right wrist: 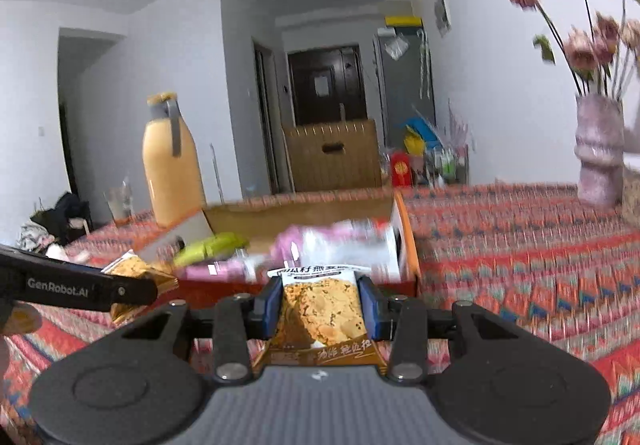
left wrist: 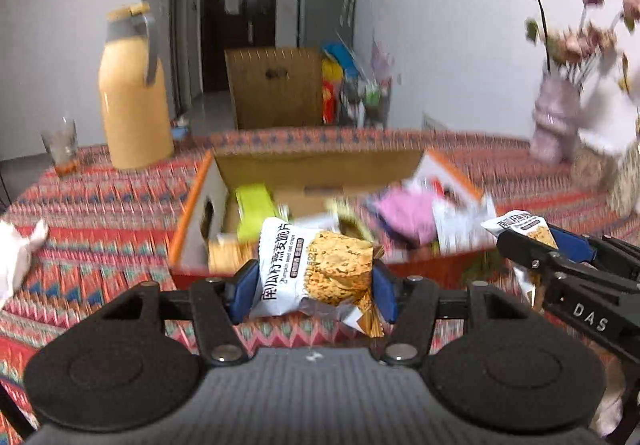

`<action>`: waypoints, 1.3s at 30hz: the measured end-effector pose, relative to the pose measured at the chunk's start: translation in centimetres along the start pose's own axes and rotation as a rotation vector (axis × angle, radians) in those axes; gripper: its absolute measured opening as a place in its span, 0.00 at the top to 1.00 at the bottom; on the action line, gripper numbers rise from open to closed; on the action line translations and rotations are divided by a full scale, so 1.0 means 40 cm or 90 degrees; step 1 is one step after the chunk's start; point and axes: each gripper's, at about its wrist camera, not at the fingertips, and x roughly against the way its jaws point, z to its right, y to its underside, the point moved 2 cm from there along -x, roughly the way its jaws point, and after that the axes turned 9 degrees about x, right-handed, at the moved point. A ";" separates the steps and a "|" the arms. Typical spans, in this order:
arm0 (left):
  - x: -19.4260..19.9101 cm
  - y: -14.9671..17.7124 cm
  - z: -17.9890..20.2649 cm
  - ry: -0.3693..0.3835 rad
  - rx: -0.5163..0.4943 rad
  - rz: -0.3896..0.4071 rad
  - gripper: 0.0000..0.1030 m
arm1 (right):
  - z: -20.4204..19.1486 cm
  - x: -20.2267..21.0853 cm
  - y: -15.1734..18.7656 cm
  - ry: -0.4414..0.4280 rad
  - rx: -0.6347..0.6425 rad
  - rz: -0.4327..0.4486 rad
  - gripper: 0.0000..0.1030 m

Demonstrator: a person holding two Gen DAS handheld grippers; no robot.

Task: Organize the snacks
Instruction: 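Lower the cracker packet into the box and open the right gripper, then grasp a cracker packet with the left gripper while the right grasps a white wrapper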

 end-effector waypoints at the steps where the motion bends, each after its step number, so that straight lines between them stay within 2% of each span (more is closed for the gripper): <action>1: -0.002 -0.020 0.000 -0.002 0.006 0.010 0.42 | -0.005 -0.002 -0.021 0.003 0.009 0.009 0.62; 5: -0.035 -0.091 -0.004 -0.025 0.035 0.034 0.42 | -0.021 -0.049 -0.106 0.007 0.035 0.025 0.62; 11: -0.127 -0.144 -0.030 -0.065 0.058 0.028 0.40 | -0.011 -0.188 -0.164 0.021 0.029 -0.008 0.61; 14: -0.163 -0.144 -0.041 -0.074 0.064 0.016 0.25 | -0.001 -0.251 -0.161 0.027 0.019 -0.034 0.60; 16: -0.161 -0.132 -0.054 -0.063 0.073 0.019 0.02 | 0.004 -0.279 -0.153 0.033 0.012 -0.055 0.56; 17: -0.157 -0.129 -0.059 -0.065 0.077 0.027 0.00 | 0.005 -0.284 -0.147 0.035 0.008 -0.059 0.43; 18: -0.151 -0.124 -0.066 -0.068 0.081 0.033 0.00 | 0.005 -0.283 -0.143 0.035 0.005 -0.062 0.22; 20: -0.144 -0.120 -0.076 -0.059 0.090 0.024 0.00 | 0.007 -0.267 -0.140 0.043 0.002 -0.054 0.01; 22: -0.131 -0.110 -0.085 -0.058 0.095 0.014 0.00 | 0.012 -0.241 -0.135 0.050 0.002 -0.045 0.00; 29: -0.043 -0.035 -0.107 -0.045 0.082 -0.005 0.00 | 0.002 -0.109 -0.108 0.019 0.002 -0.046 0.00; 39: 0.045 0.123 -0.138 -0.051 0.064 -0.074 0.00 | -0.113 0.056 0.081 -0.072 0.021 -0.159 0.02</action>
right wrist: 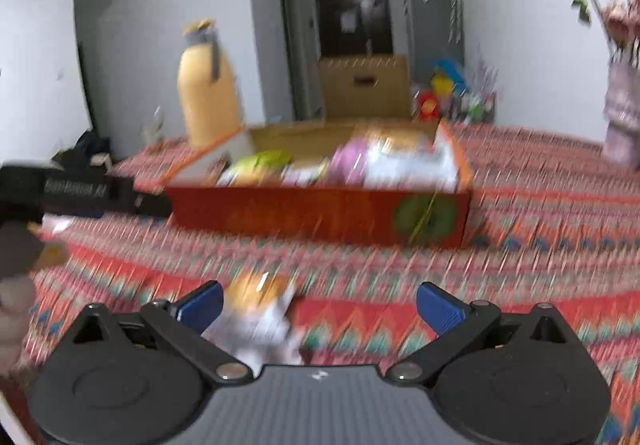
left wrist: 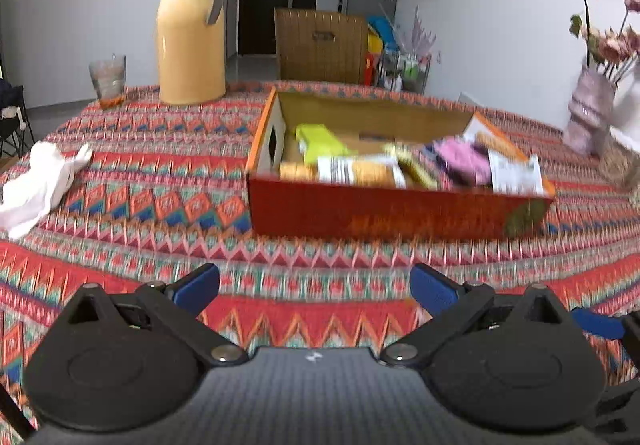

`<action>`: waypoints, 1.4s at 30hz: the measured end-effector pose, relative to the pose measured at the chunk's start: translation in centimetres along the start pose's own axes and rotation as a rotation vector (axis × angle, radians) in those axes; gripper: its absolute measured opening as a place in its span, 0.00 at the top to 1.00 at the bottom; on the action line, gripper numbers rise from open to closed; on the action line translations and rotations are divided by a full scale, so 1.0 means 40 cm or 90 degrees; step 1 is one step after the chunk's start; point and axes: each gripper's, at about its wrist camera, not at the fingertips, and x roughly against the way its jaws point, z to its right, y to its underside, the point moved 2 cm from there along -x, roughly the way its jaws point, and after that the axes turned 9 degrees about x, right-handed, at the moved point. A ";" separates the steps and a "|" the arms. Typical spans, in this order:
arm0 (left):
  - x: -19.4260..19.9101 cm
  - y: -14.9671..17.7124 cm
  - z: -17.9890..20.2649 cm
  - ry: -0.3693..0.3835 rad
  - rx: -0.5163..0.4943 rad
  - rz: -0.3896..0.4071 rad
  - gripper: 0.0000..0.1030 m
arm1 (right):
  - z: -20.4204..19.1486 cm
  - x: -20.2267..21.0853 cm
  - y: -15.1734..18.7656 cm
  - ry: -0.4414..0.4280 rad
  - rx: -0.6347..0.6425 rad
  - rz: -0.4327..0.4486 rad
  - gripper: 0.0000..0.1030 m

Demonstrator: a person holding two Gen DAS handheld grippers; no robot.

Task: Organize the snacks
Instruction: 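Grasp a cracker packet with the left gripper while the right grasps a white wrapper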

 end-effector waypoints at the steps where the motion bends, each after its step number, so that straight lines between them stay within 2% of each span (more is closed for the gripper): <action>1: 0.004 0.014 -0.004 0.002 0.000 -0.007 0.00 | -0.013 0.000 0.020 -0.011 0.002 -0.016 0.03; 4: 0.015 0.049 -0.008 0.008 -0.003 -0.021 0.00 | -0.036 -0.007 0.059 -0.030 0.002 -0.046 0.15; 7: 0.024 0.066 -0.004 0.012 -0.007 -0.027 0.00 | -0.068 -0.011 0.079 -0.025 0.029 -0.057 0.31; 9: 0.028 0.070 0.004 0.015 -0.009 -0.029 0.00 | -0.081 -0.009 0.081 -0.014 0.049 -0.052 0.54; 11: 0.027 0.069 0.014 0.015 -0.011 -0.029 0.00 | -0.081 -0.007 0.077 -0.014 0.053 -0.045 0.62; 13: 0.021 0.063 0.032 0.019 -0.013 -0.031 0.00 | -0.073 0.004 0.073 -0.021 0.048 -0.033 0.62; 19: -0.018 0.049 0.108 0.029 -0.018 -0.050 0.00 | -0.002 0.055 0.084 0.026 0.018 -0.002 0.62; 26: -0.106 0.062 0.204 -0.004 -0.020 -0.102 0.00 | 0.112 0.076 0.086 0.097 -0.035 0.019 0.62; 30: -0.137 0.080 0.234 -0.022 -0.028 -0.115 0.02 | 0.150 0.072 0.081 0.113 -0.045 0.024 0.62; 32: -0.147 0.091 0.242 -0.027 -0.036 -0.124 0.11 | 0.162 0.065 0.075 0.117 -0.046 0.025 0.62; 33: -0.151 0.095 0.242 -0.028 -0.037 -0.129 0.18 | 0.166 0.061 0.072 0.118 -0.046 0.026 0.62; 36: -0.150 0.096 0.243 -0.034 -0.043 -0.118 0.25 | 0.171 0.054 0.065 0.117 -0.045 0.032 0.62; 38: -0.146 0.093 0.241 -0.028 -0.044 -0.113 0.36 | 0.169 0.050 0.059 0.116 -0.044 0.034 0.62; 40: -0.141 0.091 0.238 -0.022 -0.049 -0.106 0.54 | 0.166 0.044 0.054 0.113 -0.042 0.036 0.62; 42: -0.136 0.090 0.236 -0.009 -0.053 -0.104 0.56 | 0.159 0.040 0.050 0.112 -0.039 0.036 0.62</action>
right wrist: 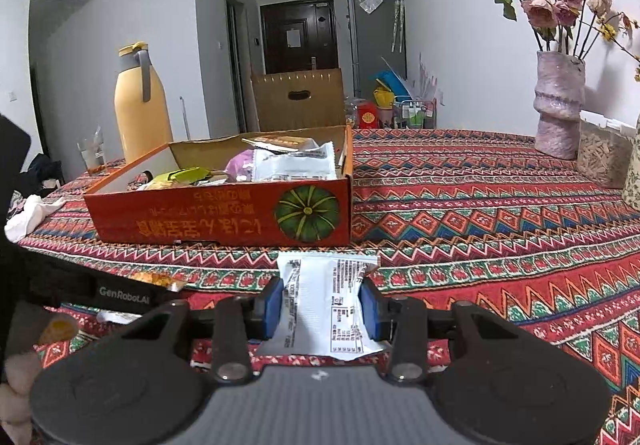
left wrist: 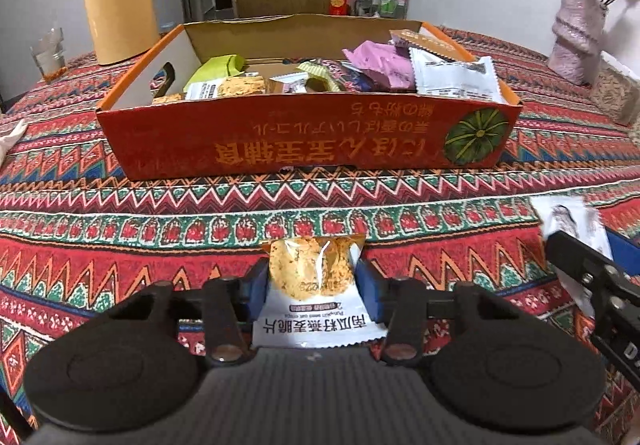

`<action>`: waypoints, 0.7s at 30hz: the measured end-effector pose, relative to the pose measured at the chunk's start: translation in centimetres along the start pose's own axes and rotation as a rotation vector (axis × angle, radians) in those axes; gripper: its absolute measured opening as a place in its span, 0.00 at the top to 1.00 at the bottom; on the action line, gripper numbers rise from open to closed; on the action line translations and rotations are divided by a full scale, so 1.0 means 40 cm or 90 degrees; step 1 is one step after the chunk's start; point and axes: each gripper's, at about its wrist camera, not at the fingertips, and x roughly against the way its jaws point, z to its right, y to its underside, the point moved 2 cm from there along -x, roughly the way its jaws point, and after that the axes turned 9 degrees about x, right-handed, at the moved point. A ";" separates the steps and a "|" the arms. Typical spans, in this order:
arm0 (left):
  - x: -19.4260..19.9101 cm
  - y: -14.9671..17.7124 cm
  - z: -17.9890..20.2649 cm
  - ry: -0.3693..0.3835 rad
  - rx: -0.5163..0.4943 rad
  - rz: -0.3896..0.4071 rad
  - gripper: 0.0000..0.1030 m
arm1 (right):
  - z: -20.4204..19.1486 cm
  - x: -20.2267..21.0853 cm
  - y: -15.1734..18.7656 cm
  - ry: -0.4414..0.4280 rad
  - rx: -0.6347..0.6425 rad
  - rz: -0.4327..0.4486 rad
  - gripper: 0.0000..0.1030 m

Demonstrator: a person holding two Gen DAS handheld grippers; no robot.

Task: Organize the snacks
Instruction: 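Grasp a cracker packet with the left gripper while the right grasps a white wrapper, then carry the cracker packet and white wrapper over the box with both grippers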

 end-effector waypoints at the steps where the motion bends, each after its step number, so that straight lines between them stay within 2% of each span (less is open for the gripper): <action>1: 0.003 0.001 -0.002 0.003 -0.003 0.002 0.56 | -0.004 -0.002 -0.002 -0.001 0.002 0.000 0.62; 6: 0.013 -0.006 -0.014 0.017 0.002 0.009 0.57 | -0.019 -0.008 -0.017 -0.002 0.011 0.003 0.62; 11: 0.049 -0.031 -0.033 0.035 0.004 0.041 0.57 | -0.032 -0.014 -0.040 -0.003 0.019 0.012 0.62; 16: 0.096 -0.097 -0.058 0.042 0.007 0.099 0.57 | -0.049 -0.026 -0.088 -0.006 0.027 0.037 0.62; 21: 0.112 -0.181 -0.077 0.021 0.016 0.147 0.57 | -0.065 -0.049 -0.159 -0.008 0.034 0.079 0.62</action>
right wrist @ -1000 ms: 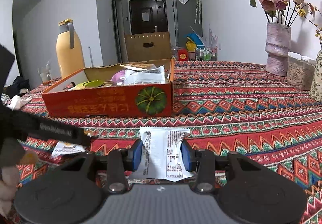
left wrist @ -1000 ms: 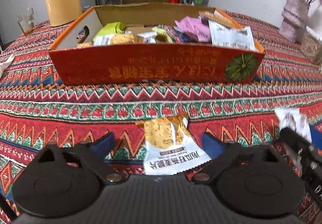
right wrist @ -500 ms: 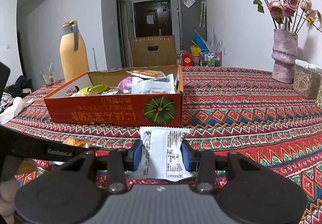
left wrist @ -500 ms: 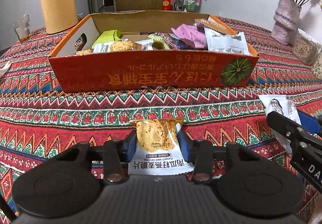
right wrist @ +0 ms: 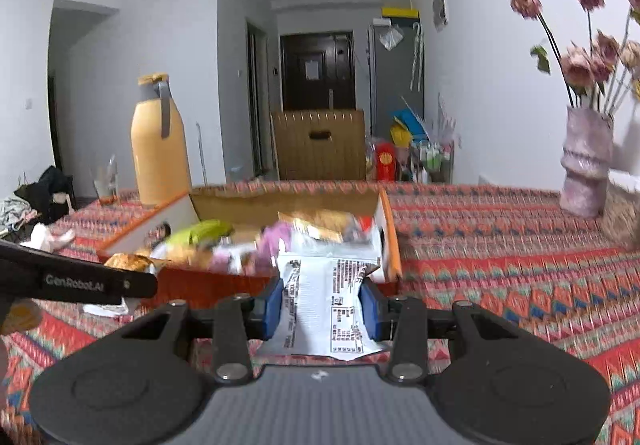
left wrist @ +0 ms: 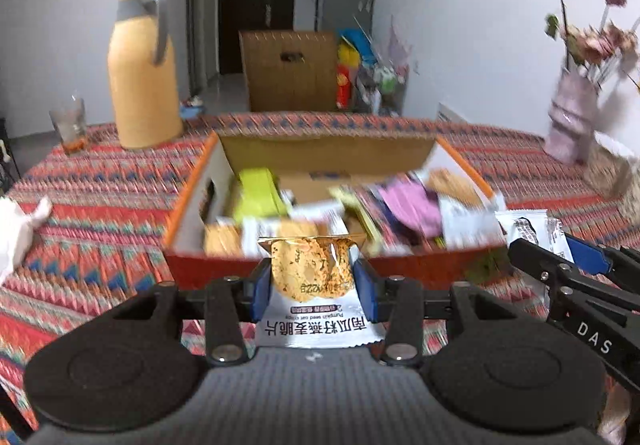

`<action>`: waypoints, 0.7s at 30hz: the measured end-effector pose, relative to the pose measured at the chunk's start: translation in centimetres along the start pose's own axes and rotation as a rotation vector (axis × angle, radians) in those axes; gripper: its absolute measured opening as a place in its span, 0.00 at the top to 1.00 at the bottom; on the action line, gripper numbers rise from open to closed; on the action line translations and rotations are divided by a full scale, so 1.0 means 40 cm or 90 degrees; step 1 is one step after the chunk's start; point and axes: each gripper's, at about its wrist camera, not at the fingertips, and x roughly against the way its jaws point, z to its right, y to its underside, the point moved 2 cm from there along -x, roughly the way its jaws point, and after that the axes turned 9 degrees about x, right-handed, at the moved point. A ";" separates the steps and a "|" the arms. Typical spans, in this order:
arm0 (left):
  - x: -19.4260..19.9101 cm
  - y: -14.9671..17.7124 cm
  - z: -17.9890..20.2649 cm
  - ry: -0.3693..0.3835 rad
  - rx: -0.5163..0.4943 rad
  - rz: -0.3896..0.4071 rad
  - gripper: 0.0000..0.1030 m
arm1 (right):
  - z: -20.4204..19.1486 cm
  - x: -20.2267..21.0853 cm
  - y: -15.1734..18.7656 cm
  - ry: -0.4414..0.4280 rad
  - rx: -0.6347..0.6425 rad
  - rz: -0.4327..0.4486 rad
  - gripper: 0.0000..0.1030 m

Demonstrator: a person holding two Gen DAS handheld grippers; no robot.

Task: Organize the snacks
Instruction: 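Carry the cracker packet and white wrapper over the box with both grippers, then open both grippers to drop the packets into the box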

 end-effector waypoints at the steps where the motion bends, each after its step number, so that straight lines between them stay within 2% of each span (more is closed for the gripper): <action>1: -0.004 -0.017 -0.004 -0.003 0.001 0.007 0.57 | -0.002 -0.008 -0.014 -0.002 -0.002 0.009 0.62; 11: -0.092 -0.133 -0.037 -0.027 0.016 0.043 0.57 | -0.016 -0.152 -0.151 -0.003 0.005 0.048 0.62; 17: -0.163 -0.156 -0.059 -0.030 0.015 0.033 0.55 | -0.023 -0.251 -0.176 -0.006 0.007 0.032 0.60; 18: -0.170 -0.152 -0.064 -0.031 0.014 0.031 0.49 | -0.025 -0.265 -0.174 -0.006 0.008 0.026 0.58; 19: -0.173 -0.150 -0.069 -0.033 0.015 0.031 0.35 | -0.026 -0.275 -0.170 -0.005 0.008 0.020 0.57; 20: -0.175 -0.150 -0.075 -0.035 0.018 0.034 0.27 | -0.028 -0.283 -0.165 0.000 0.010 0.014 0.56; 21: -0.169 -0.147 -0.082 -0.039 0.024 0.045 0.12 | -0.029 -0.288 -0.160 0.004 0.012 0.010 0.46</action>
